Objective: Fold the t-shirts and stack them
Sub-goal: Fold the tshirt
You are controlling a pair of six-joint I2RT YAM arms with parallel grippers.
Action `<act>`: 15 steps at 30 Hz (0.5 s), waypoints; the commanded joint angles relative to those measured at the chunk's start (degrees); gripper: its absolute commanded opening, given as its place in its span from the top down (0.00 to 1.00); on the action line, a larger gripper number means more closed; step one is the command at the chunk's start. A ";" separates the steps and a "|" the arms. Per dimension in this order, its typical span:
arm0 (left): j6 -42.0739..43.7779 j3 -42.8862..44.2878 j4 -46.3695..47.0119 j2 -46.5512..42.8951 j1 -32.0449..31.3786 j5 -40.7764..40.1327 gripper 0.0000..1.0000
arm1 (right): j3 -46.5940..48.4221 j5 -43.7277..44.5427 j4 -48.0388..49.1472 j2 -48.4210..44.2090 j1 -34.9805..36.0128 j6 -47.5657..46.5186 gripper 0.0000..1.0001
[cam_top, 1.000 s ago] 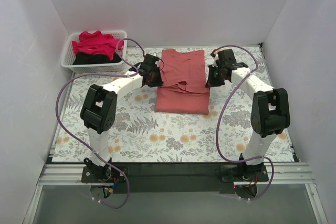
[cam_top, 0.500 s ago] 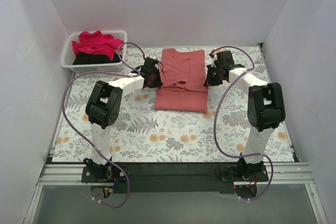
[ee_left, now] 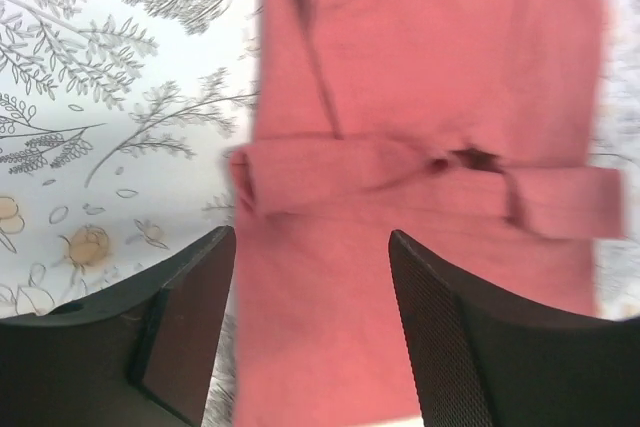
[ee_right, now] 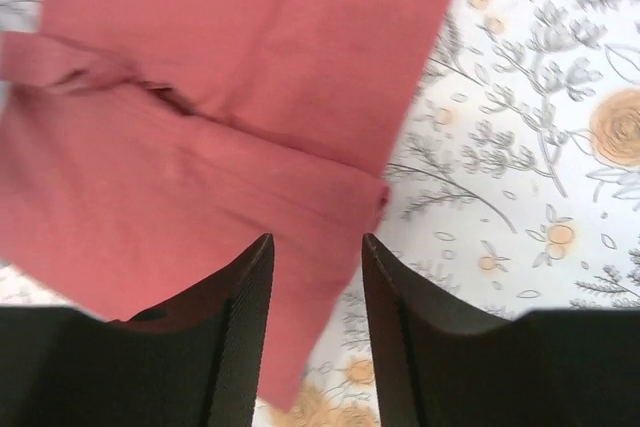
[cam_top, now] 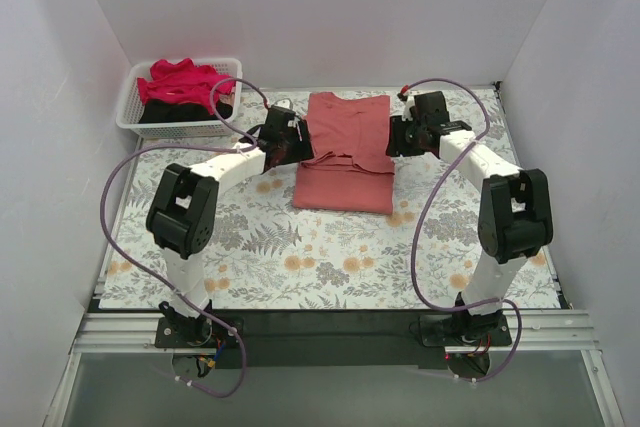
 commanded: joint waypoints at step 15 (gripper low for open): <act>-9.86 -14.58 2.98 -4.92 -9.40 6.34 0.94 | -1.97 -7.10 9.61 3.87 11.77 -3.13 0.89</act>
